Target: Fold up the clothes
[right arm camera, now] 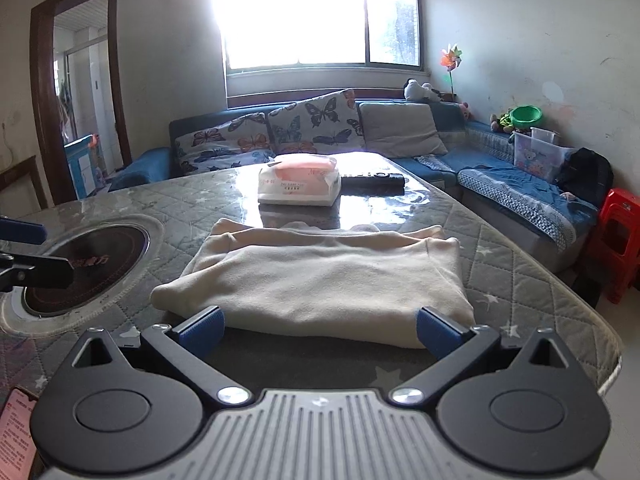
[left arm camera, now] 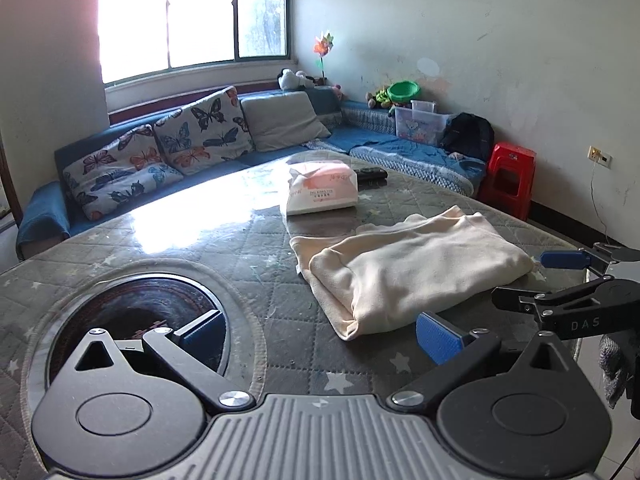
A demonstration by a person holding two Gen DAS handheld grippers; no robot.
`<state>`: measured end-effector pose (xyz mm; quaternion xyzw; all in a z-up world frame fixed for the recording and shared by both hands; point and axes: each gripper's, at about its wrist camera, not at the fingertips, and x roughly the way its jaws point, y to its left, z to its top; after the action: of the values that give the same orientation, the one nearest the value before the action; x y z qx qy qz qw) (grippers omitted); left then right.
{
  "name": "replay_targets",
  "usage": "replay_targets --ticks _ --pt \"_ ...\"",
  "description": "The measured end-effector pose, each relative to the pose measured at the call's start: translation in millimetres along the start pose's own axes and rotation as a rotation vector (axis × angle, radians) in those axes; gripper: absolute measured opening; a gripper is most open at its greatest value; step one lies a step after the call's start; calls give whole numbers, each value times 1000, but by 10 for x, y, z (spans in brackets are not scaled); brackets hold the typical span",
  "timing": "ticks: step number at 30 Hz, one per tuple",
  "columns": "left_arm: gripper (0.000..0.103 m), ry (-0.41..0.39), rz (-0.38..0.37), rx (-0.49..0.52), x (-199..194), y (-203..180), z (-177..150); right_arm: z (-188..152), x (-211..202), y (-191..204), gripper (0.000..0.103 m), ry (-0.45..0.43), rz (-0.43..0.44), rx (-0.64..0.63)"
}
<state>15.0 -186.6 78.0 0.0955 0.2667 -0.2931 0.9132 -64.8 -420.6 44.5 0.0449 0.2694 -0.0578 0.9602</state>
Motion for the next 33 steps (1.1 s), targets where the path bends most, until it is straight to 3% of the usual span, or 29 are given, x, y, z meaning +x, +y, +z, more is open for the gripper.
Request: replay_targets --ticks 4,19,33 --pt "103 -32 30 7 -152 20 -36 -5 -53 29 103 10 15 16" --pt "103 26 28 20 -316 8 -284 -88 -281 251 103 -2 19 -18" --pt "103 97 -4 -70 -159 -97 -392 -175 -415 269 103 -26 -18 -28"
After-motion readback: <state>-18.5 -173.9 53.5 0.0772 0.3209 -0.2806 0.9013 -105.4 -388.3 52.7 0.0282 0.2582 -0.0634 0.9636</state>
